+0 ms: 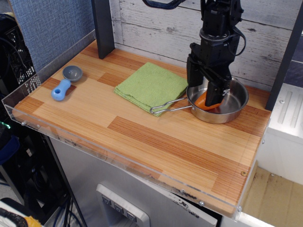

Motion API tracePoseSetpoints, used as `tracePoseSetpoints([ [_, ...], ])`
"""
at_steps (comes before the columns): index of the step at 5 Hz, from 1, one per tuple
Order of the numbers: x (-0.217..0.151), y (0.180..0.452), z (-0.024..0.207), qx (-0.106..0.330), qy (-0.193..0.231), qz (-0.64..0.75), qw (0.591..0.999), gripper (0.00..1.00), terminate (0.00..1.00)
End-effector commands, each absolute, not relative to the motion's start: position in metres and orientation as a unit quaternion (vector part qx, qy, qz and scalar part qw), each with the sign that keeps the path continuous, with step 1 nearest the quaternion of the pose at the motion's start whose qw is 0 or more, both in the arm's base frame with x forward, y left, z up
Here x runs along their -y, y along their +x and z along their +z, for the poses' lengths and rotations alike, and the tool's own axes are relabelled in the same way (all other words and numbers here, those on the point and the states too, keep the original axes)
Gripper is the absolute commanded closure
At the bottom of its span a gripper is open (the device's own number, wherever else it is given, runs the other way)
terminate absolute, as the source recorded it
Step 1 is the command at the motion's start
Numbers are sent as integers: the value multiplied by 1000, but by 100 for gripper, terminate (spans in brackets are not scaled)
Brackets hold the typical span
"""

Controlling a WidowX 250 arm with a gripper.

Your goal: Put the carrot on the green cloth

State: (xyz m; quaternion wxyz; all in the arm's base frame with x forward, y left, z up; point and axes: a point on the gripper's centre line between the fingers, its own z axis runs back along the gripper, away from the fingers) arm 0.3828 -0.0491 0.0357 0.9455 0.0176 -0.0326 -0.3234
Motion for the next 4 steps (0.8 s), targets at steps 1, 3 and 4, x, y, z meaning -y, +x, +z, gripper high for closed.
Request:
tracePoseSetpoints([
  [1, 48, 380, 7, 6, 31, -335, 942, 0, 0],
  [3, 46, 374, 12, 29, 38, -333, 942, 100, 0],
  [4, 48, 370, 24, 48, 38, -340, 938, 100, 0],
])
